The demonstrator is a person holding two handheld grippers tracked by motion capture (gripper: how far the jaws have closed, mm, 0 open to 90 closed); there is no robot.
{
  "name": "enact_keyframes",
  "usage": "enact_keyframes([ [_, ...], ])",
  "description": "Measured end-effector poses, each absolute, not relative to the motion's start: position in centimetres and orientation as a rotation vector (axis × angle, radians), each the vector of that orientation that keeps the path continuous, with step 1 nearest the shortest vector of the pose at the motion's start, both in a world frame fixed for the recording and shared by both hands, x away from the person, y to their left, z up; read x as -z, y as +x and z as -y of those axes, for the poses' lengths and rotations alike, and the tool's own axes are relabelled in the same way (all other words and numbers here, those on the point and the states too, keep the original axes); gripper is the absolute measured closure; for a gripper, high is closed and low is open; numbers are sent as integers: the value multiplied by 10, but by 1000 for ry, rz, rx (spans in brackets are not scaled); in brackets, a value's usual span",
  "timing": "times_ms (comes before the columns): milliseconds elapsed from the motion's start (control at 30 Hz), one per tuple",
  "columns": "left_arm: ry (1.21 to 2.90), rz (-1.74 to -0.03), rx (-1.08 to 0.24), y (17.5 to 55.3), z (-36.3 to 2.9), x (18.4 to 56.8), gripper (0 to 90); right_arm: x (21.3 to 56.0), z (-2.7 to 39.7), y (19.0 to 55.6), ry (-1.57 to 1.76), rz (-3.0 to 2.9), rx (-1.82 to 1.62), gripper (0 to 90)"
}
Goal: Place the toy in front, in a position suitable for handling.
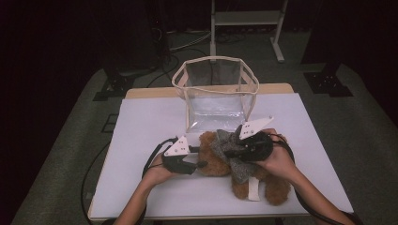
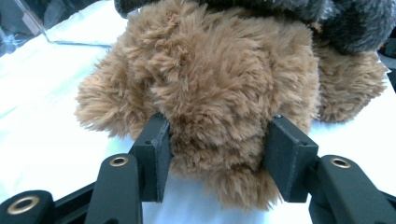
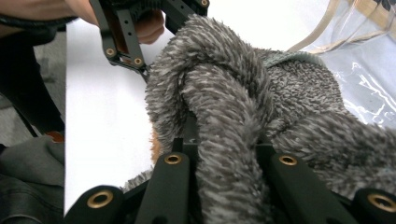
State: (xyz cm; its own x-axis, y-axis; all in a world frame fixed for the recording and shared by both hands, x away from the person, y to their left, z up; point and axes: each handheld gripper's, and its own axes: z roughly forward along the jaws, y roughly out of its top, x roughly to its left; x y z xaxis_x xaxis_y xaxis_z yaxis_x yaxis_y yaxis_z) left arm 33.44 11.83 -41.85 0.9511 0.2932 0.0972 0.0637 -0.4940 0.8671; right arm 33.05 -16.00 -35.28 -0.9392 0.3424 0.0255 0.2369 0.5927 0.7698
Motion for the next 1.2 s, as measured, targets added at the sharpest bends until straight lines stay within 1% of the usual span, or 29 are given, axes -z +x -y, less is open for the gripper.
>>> enact_keyframes([
  [167, 2065, -263, -279, 336, -117, 418, 474, 354, 146, 325, 414, -2708, -1297, 751],
  [333, 2063, -267, -277, 337, -118, 419, 467, 364, 127, 320, 337, -2769, -1301, 751],
  [433, 2060, -268, -272, 336, -118, 419, 455, 366, 130, 317, 326, -2785, -1300, 751],
  [633, 2063, -253, -265, 334, -117, 417, 460, 357, 150, 320, 385, -2746, -1306, 752],
  [700, 2060, -249, -260, 333, -115, 417, 462, 352, 153, 324, 412, -2728, -1313, 752],
  [833, 2064, -247, -264, 332, -113, 417, 461, 342, 140, 336, 426, -2746, -1293, 751],
  [900, 2064, -247, -262, 331, -113, 417, 461, 339, 122, 349, 405, -2768, -1272, 751],
  [1000, 2072, -237, -265, 330, -113, 417, 461, 339, 106, 365, 428, -2784, -1232, 751],
  [1200, 2077, -233, -268, 329, -113, 417, 452, 346, 91, 386, 497, -2819, -1193, 749],
])
